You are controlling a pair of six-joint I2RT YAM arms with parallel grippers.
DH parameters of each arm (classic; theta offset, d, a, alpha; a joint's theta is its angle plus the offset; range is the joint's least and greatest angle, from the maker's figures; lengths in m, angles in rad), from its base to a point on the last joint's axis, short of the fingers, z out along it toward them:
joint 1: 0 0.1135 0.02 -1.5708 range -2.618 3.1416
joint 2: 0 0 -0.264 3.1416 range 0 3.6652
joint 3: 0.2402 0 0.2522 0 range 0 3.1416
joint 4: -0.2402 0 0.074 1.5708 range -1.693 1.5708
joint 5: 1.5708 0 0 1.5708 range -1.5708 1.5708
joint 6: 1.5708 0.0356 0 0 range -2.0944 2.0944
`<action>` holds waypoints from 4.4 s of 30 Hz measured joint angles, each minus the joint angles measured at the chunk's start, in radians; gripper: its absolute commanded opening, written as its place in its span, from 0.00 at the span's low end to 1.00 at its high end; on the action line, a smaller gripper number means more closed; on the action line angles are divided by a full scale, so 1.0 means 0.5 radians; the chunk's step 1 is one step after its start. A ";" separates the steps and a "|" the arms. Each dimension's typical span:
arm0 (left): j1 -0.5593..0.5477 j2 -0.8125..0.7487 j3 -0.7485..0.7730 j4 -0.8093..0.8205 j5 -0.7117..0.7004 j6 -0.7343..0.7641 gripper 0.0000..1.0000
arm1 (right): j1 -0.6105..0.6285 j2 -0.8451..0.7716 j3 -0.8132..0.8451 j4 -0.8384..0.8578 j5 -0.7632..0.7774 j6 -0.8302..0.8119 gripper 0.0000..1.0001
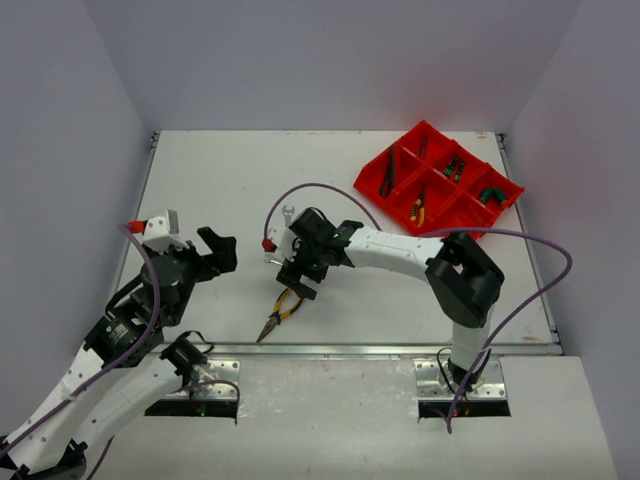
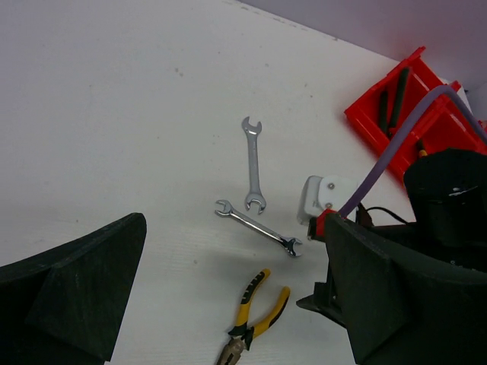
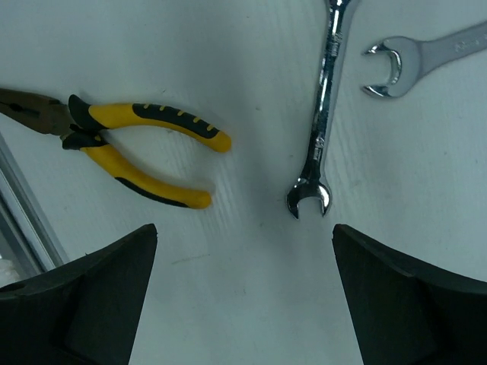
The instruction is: Sort the tools into containers
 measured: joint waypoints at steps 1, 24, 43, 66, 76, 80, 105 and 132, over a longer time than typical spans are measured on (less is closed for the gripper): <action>0.000 0.003 -0.001 -0.002 -0.004 -0.001 1.00 | 0.014 0.042 0.023 -0.007 0.004 -0.045 0.91; 0.000 0.045 0.000 -0.015 -0.013 -0.007 1.00 | 0.252 0.472 0.370 0.068 -0.007 -0.572 0.48; 0.000 0.011 0.000 -0.013 -0.011 -0.019 1.00 | 0.249 0.535 0.393 -0.092 -0.123 -0.570 0.12; 0.000 0.000 0.000 -0.013 0.017 -0.019 1.00 | 0.245 0.214 -0.110 0.157 0.188 0.139 0.50; 0.000 -0.026 -0.001 -0.013 0.016 -0.019 1.00 | 0.268 0.416 0.212 -0.003 0.128 0.134 0.39; 0.000 -0.043 0.000 -0.012 0.016 -0.019 1.00 | 0.290 0.439 0.247 -0.034 0.135 0.109 0.35; 0.000 -0.038 0.000 -0.012 0.028 -0.019 1.00 | 0.355 0.024 -0.256 0.185 0.309 0.525 0.00; 0.000 -0.042 -0.001 -0.005 0.038 -0.018 1.00 | -1.542 -0.560 -0.365 0.322 0.673 0.902 0.00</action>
